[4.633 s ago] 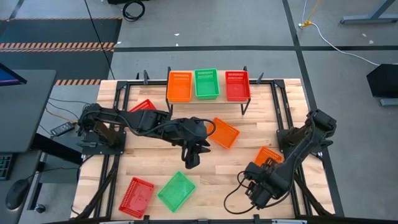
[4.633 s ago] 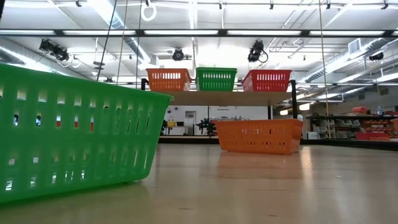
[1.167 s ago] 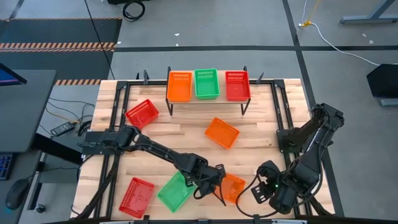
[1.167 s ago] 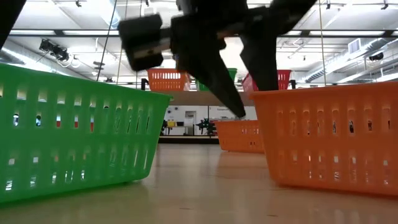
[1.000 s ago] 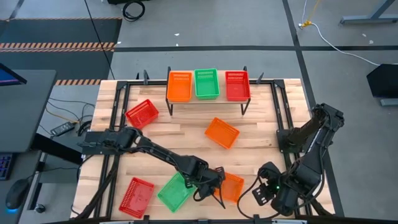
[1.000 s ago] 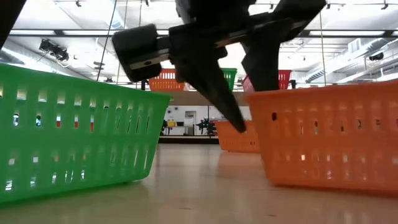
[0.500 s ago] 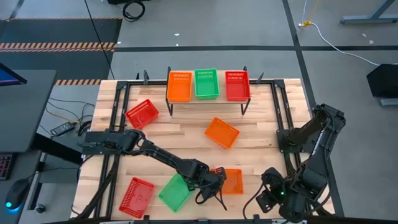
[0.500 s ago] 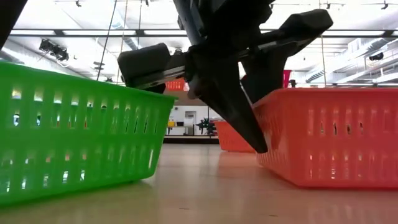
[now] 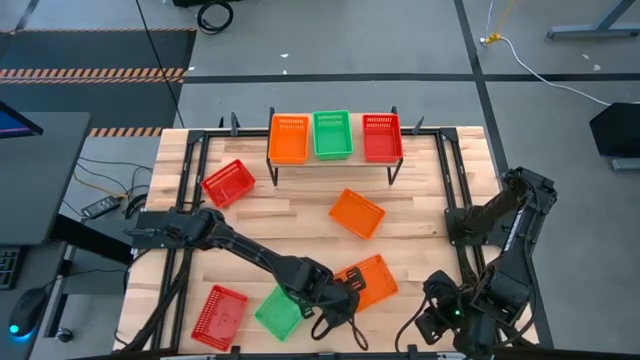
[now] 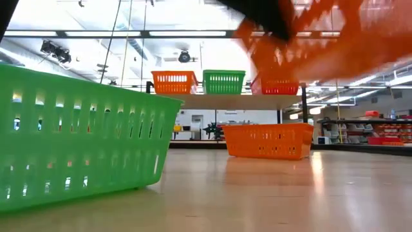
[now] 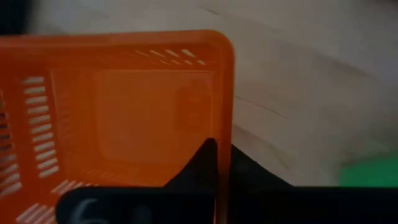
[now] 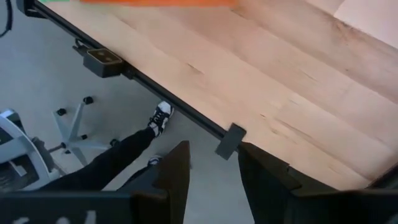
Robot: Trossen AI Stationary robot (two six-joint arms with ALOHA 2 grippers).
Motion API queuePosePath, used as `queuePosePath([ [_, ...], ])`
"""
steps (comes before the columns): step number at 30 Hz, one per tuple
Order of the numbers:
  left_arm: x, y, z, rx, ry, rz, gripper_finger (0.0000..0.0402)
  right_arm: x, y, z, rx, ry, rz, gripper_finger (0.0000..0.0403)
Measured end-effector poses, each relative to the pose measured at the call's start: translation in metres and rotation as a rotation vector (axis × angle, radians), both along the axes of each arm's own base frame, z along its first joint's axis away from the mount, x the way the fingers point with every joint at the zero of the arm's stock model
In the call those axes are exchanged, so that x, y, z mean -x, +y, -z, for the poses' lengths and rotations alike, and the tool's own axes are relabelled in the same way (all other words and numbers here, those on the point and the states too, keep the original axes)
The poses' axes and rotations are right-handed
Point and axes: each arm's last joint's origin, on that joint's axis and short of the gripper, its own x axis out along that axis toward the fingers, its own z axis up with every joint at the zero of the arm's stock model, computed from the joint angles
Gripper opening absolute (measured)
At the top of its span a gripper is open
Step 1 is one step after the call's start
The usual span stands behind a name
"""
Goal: Stack baskets on shelf by color
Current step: Stack the bottom orange bin on the orange bin on the shelf
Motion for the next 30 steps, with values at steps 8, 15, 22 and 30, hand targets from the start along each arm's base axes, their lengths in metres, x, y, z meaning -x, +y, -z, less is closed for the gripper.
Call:
queuePosePath([
  [8, 0.007, 0.036, -0.074, 0.055, -0.016, -0.301, 0.0005, -0.001, -0.001, -0.001, 0.043, -0.081, 0.029, 0.0143],
  [15, 0.028, 0.101, -0.120, 0.078, -0.070, -0.534, 0.0004, -0.003, -0.002, -0.001, 0.072, -0.133, 0.051, 0.0143],
  [22, 0.041, 0.158, -0.154, 0.106, -0.165, -0.677, 0.0004, -0.006, -0.004, -0.001, 0.078, -0.132, 0.059, 0.0143],
  [30, 0.052, 0.202, -0.160, 0.081, -0.134, -0.783, 0.0003, -0.008, -0.004, -0.001, 0.077, -0.133, 0.065, 0.0143],
])
